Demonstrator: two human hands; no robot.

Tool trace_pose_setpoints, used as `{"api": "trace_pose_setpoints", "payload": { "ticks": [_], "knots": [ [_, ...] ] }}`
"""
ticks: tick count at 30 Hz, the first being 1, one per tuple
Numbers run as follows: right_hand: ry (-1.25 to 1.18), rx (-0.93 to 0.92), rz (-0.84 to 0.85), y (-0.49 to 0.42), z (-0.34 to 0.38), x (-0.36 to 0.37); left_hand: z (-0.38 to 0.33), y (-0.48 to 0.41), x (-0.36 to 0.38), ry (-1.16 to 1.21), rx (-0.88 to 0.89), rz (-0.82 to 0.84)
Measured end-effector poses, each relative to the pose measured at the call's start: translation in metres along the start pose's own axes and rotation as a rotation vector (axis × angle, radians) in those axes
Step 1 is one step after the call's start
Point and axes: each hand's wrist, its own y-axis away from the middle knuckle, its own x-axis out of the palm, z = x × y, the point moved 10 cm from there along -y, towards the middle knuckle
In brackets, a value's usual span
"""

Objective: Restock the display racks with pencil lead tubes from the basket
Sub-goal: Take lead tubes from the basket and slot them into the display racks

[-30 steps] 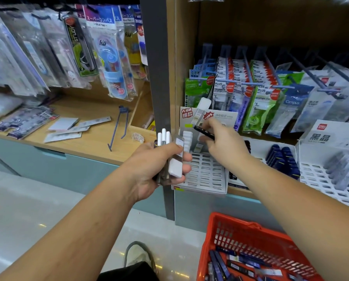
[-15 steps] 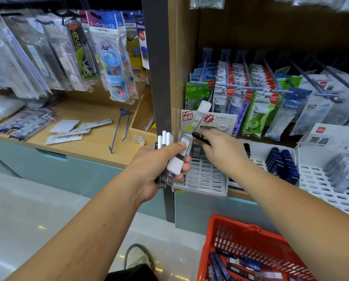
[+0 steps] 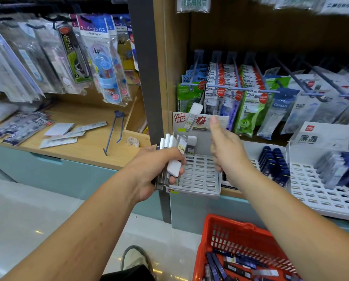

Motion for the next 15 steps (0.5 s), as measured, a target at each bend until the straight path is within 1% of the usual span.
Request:
{"api": "trace_pose_setpoints", "payload": {
  "ticks": [2, 5, 6, 8, 10, 11, 12, 15],
  "knots": [
    [-0.062, 0.055, 0.044, 0.004, -0.005, 0.000, 0.000, 0.001, 0.001, -0.028, -0.007, 0.010],
    [-0.065, 0.022, 0.101, 0.007, -0.001, -0.003, -0.003, 0.005, 0.004, -0.105, 0.019, 0.033],
    [-0.037, -0.017, 0.110, 0.008, 0.004, -0.004, -0.004, 0.006, 0.005, -0.117, 0.031, 0.043],
    [0.118, -0.166, 0.142, 0.010, 0.017, -0.003, -0.006, 0.005, 0.007, -0.139, 0.052, 0.055],
    [0.308, -0.327, 0.257, 0.017, 0.025, 0.009, -0.010, 0.005, 0.008, -0.151, 0.077, 0.049],
    [0.368, -0.361, 0.306, 0.020, 0.025, 0.014, -0.012, 0.006, 0.008, -0.149, 0.090, 0.038],
    [0.386, -0.361, 0.342, 0.022, 0.024, 0.016, -0.014, 0.006, 0.006, -0.146, 0.101, 0.016],
    [0.313, -0.295, 0.390, 0.018, 0.018, 0.012, -0.017, 0.005, -0.001, -0.104, 0.116, -0.056]
  ]
}}
